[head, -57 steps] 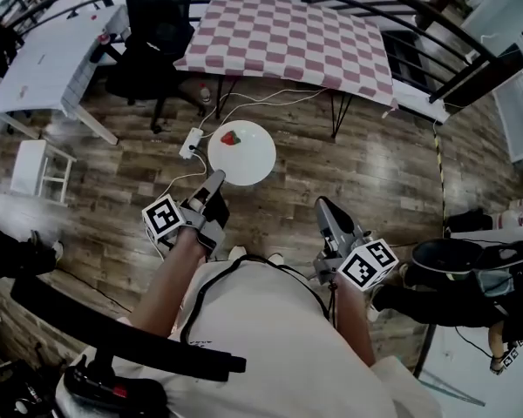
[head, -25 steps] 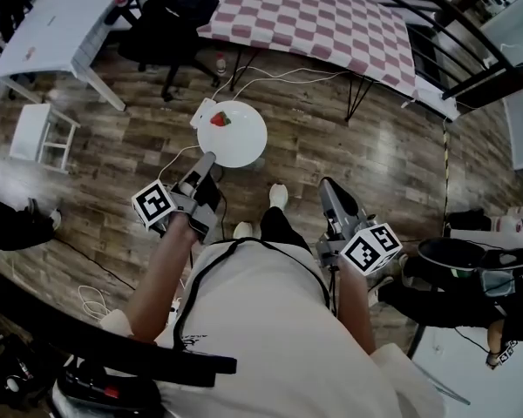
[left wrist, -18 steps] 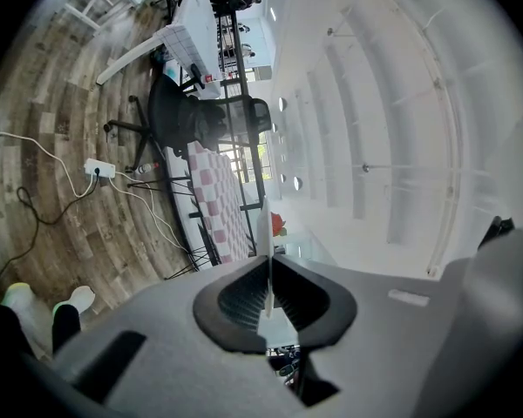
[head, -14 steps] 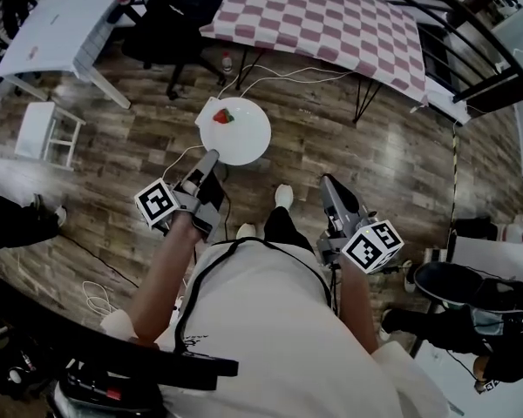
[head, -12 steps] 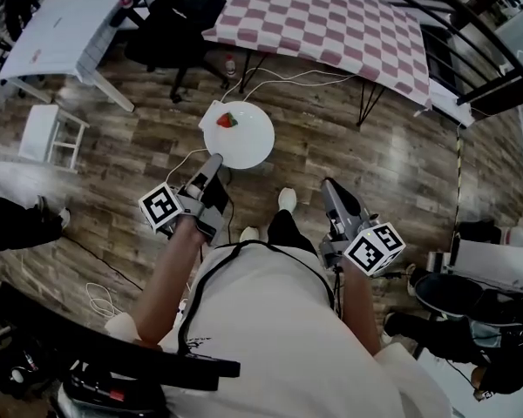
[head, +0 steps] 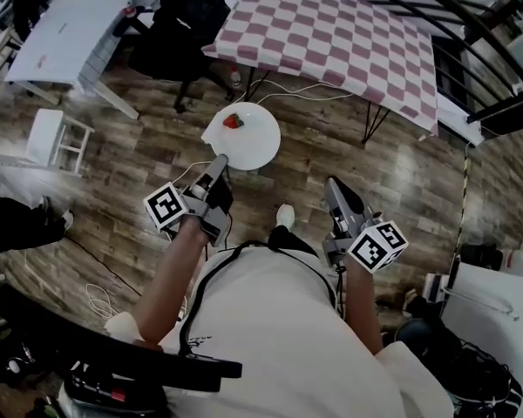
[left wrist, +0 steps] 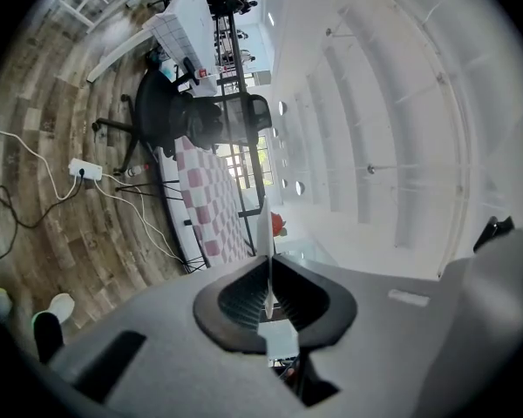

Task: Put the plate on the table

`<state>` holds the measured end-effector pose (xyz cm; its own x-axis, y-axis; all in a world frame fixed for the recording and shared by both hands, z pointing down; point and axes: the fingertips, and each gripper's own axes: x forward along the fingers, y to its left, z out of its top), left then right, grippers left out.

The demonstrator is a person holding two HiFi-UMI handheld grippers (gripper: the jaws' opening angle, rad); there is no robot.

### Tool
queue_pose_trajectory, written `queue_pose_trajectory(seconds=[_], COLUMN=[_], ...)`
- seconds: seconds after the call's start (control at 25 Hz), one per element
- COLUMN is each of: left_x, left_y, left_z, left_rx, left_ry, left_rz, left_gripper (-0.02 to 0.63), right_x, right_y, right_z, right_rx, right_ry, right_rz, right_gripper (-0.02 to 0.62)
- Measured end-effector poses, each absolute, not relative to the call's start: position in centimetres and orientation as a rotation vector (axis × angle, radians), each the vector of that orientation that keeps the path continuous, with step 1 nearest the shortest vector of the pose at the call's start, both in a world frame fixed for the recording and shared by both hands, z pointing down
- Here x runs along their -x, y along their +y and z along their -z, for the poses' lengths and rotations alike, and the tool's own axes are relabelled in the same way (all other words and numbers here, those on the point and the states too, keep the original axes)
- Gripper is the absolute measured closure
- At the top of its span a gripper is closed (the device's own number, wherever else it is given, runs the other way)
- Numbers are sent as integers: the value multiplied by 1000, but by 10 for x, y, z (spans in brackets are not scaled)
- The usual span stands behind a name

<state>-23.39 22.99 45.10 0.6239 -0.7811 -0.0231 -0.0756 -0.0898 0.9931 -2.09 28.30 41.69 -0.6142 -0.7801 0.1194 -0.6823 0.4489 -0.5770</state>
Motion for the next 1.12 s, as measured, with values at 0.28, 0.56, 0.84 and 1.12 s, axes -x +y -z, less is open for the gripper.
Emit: queue_pose_trajectory(seconds=[0.28, 0.56, 0.84, 1.12], left_x=[201, 147, 129, 120], left_y=[178, 132, 121, 115], left_z=[-438, -438, -441, -449], left_rx=[-1566, -1568, -1552, -1550], left_ry=[-763, -803, -809, -807], left_rz=[730, 751, 755, 742], left_gripper=[584, 584, 584, 584], right_x=[-12, -71, -87, -98], right_y=[222, 168, 155, 152], right_z=[-401, -409, -414, -422], right_rx=[1232, 1181, 1169, 1189], right_ry=[2584, 2602, 2638, 2648], right_rz=[860, 878, 876, 876], right_gripper=[586, 586, 586, 586])
